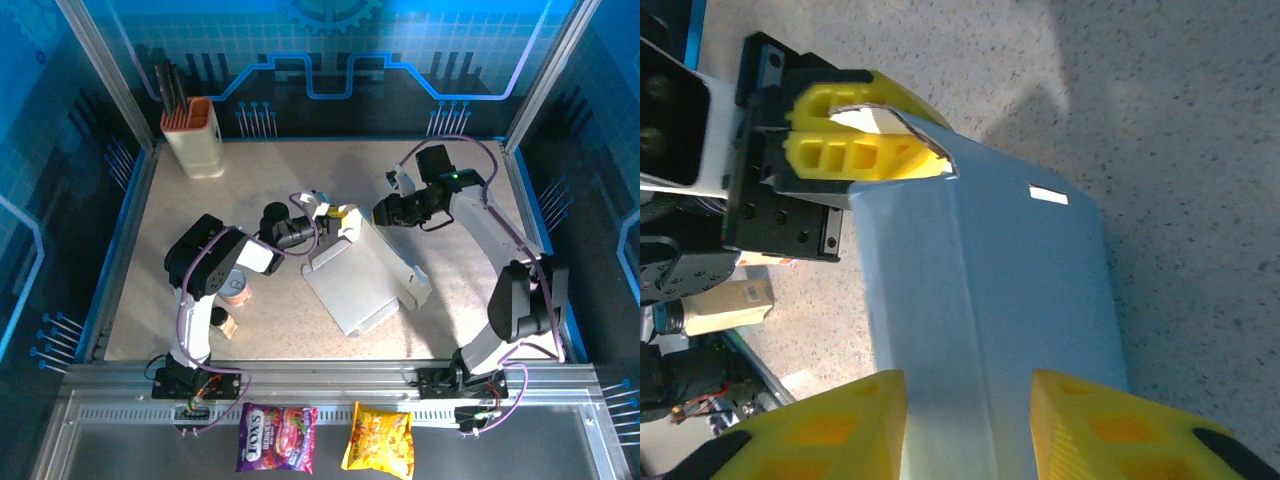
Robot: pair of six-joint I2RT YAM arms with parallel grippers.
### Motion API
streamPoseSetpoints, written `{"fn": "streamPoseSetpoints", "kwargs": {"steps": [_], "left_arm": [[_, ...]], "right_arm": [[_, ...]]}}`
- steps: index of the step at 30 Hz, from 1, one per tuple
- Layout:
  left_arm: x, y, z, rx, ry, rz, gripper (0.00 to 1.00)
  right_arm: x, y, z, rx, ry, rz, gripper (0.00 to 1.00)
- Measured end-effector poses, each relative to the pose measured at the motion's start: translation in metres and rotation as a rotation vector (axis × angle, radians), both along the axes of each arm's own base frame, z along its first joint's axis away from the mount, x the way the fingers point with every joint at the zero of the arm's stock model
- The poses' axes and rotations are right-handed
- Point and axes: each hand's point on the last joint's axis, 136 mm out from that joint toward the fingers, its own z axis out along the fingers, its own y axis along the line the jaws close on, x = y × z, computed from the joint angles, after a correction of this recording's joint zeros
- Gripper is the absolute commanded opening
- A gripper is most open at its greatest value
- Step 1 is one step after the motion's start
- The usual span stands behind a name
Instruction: Fold the paper box
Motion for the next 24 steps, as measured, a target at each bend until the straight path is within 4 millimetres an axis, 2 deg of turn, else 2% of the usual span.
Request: {"fn": "streamPoseSetpoints", "kwargs": {"steps": [2, 5, 10, 17, 20, 24], "left_arm": [[-0.001, -0.001, -0.001, -0.002, 0.007, -0.006, 0.06], [-0.003, 0.000, -0.004, -0.004, 0.026, -0.007, 0.19], [-0.008, -0.001, -0.010, -0.004, 0.061, -0.010, 0.32], [-0.033, -0.006, -0.015, 0.014, 0.086, -0.022, 0.41], [-0.042, -0.005, -0.017, 0.024, 0.089, -0.013, 0.41], [-0.047, -0.002, -0.018, 0.038, 0.095, 0.011, 0.23]], "right_arm": [[0.001, 0.003, -0.007, 0.015, 0.023, 0.008, 0.33], [0.001, 0.006, -0.013, 0.033, 0.033, 0.017, 0.31], [-0.005, 0.006, -0.028, 0.033, 0.059, 0.013, 0.28], [-0.019, 0.012, -0.042, 0.035, 0.074, 0.015, 0.27], [-0.031, 0.019, -0.049, 0.023, 0.101, 0.032, 0.27], [-0.038, 0.025, -0.050, 0.011, 0.101, 0.043, 0.27]]}}
